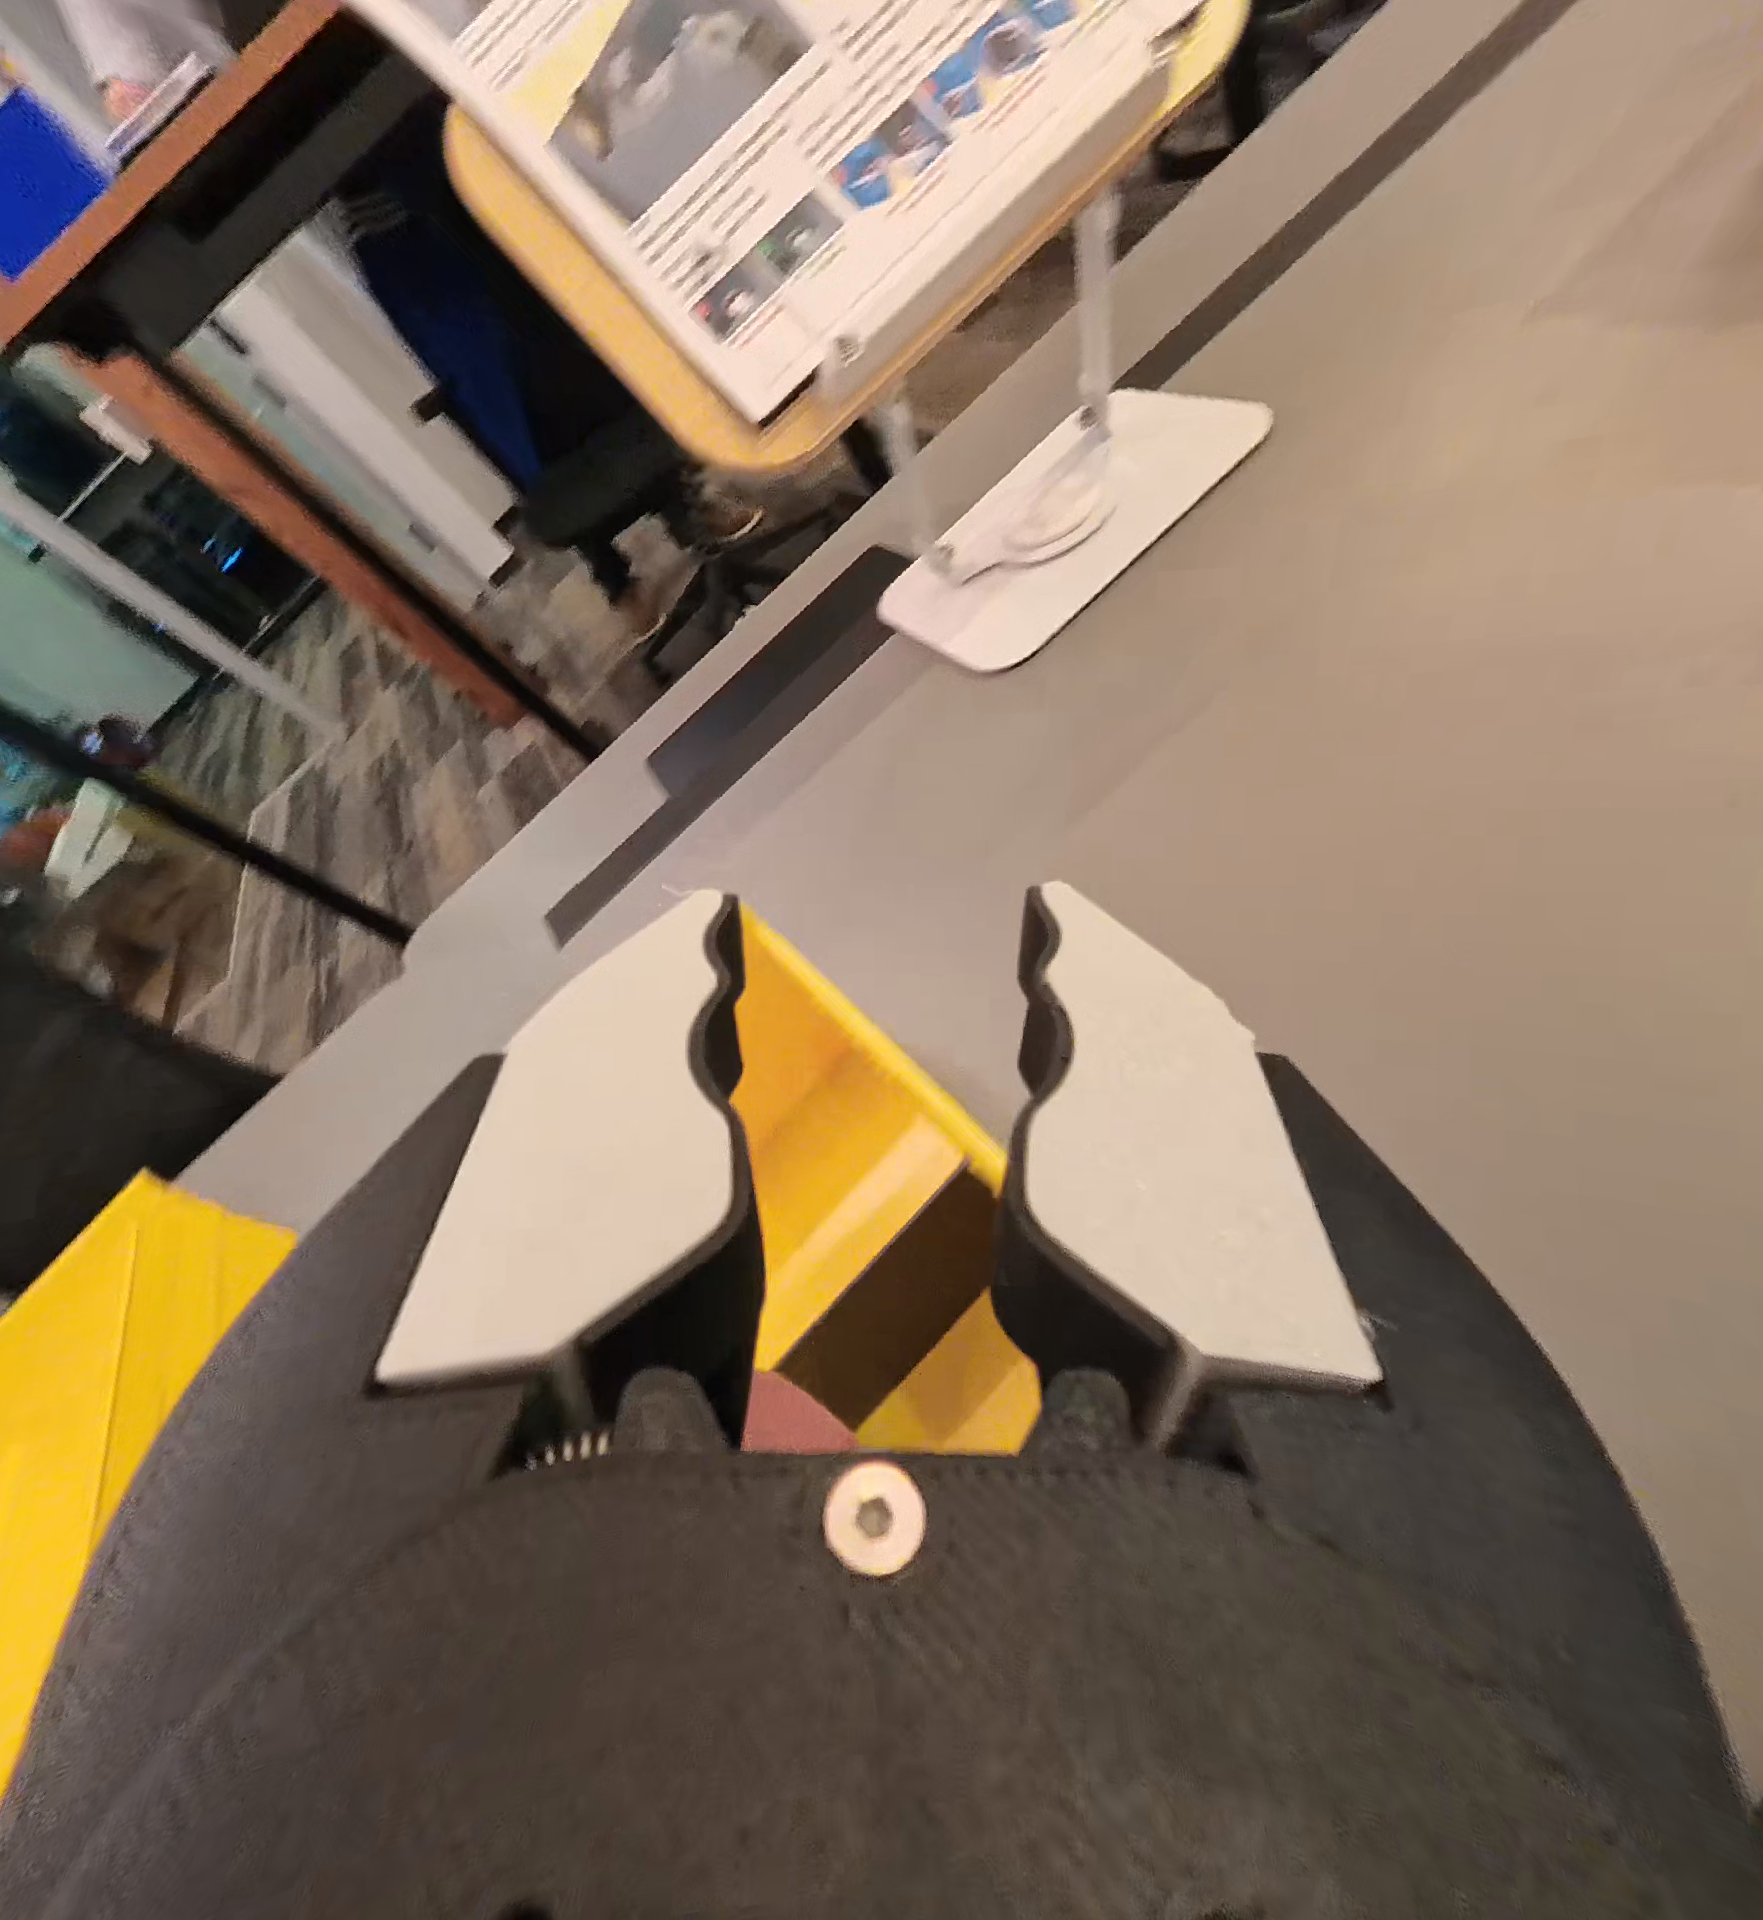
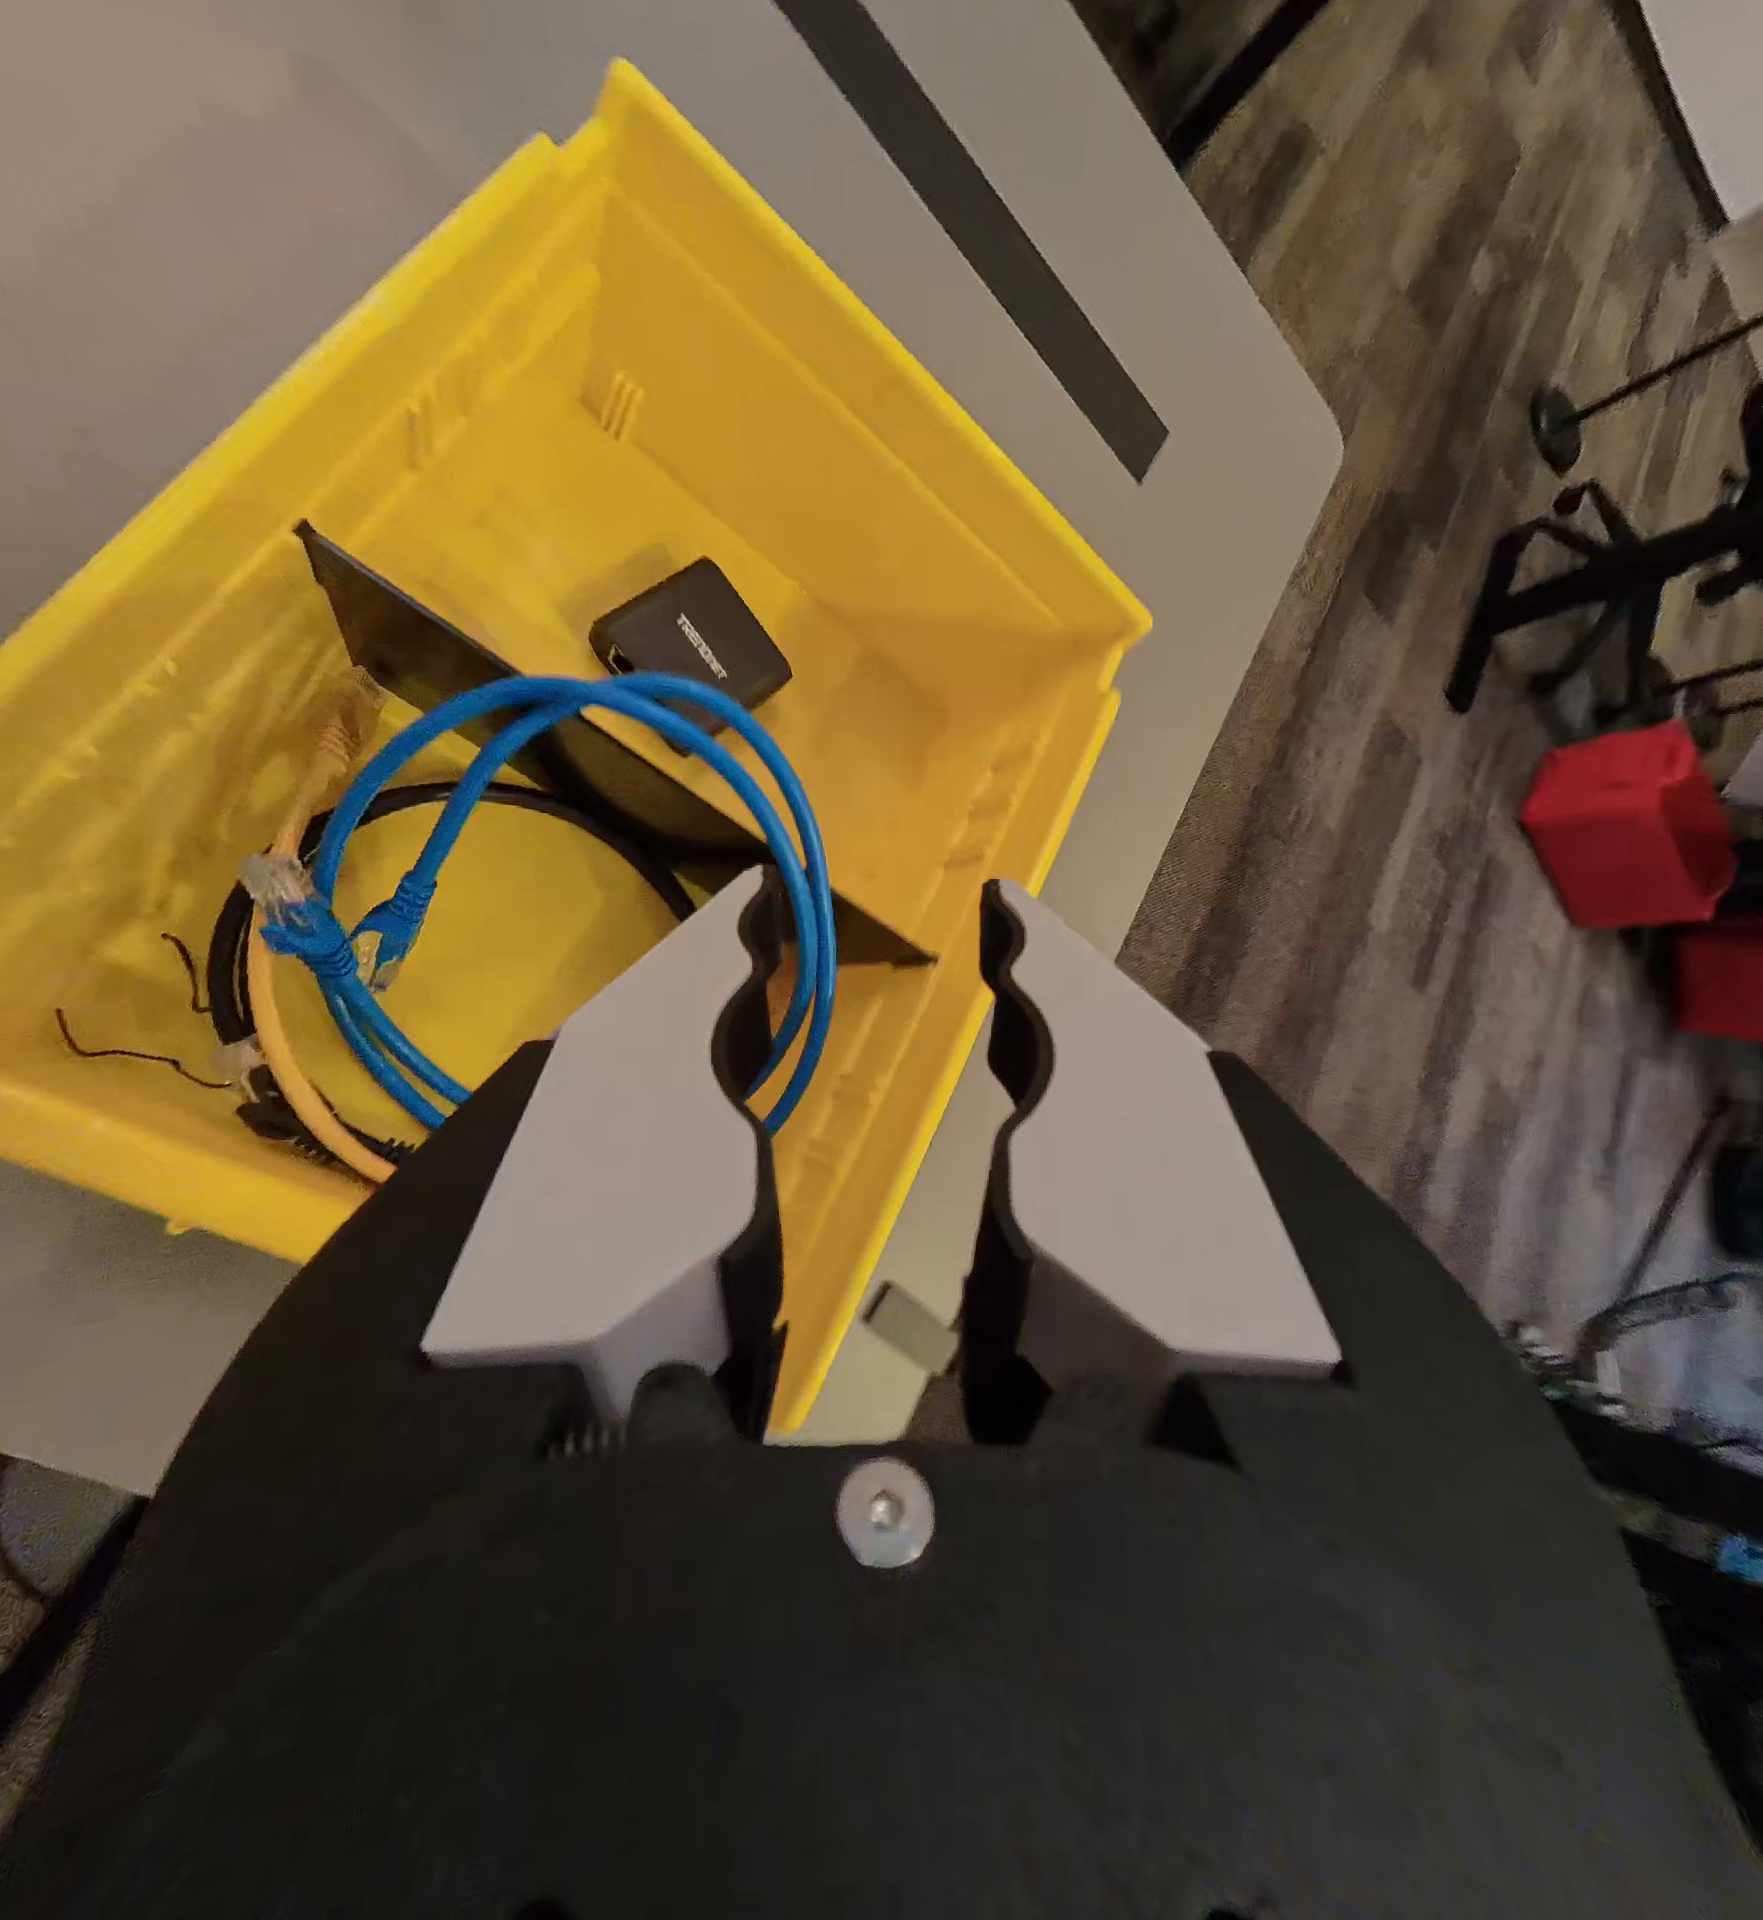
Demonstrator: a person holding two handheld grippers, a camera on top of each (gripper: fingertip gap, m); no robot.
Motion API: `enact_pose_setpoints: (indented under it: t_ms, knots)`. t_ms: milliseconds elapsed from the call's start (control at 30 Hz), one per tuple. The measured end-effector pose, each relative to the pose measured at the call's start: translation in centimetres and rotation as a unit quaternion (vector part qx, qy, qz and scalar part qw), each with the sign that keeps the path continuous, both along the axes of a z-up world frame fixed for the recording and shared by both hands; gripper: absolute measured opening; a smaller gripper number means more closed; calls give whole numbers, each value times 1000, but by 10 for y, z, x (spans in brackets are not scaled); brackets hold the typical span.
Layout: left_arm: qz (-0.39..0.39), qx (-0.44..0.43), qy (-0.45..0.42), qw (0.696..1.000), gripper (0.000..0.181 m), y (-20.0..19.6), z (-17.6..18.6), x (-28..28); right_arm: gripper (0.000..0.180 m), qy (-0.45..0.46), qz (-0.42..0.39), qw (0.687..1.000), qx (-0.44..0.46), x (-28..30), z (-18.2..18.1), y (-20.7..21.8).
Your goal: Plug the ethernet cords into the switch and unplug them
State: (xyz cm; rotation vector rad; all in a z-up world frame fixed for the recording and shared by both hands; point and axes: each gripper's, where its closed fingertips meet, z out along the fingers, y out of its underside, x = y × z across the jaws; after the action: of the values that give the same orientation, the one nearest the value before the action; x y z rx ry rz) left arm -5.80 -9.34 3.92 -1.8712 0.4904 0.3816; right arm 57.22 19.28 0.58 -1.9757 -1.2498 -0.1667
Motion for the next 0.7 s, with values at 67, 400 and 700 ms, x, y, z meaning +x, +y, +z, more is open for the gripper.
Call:
enact_pose_setpoints:
  t_ms: [67,400,700]
  knots:
    - [41,-10,-10,999,54,-14,-4,-28,43,45,-23,999,-10,19,-10,-4]
    - [247,-98,-67,962,77,-106,-56,-153,73,141,-109,978,-109,84,-79,-18]
    - [274,-182,-187,926,67,-140,-128,-176,58,236,-63,955,-170,41,-103,-10]
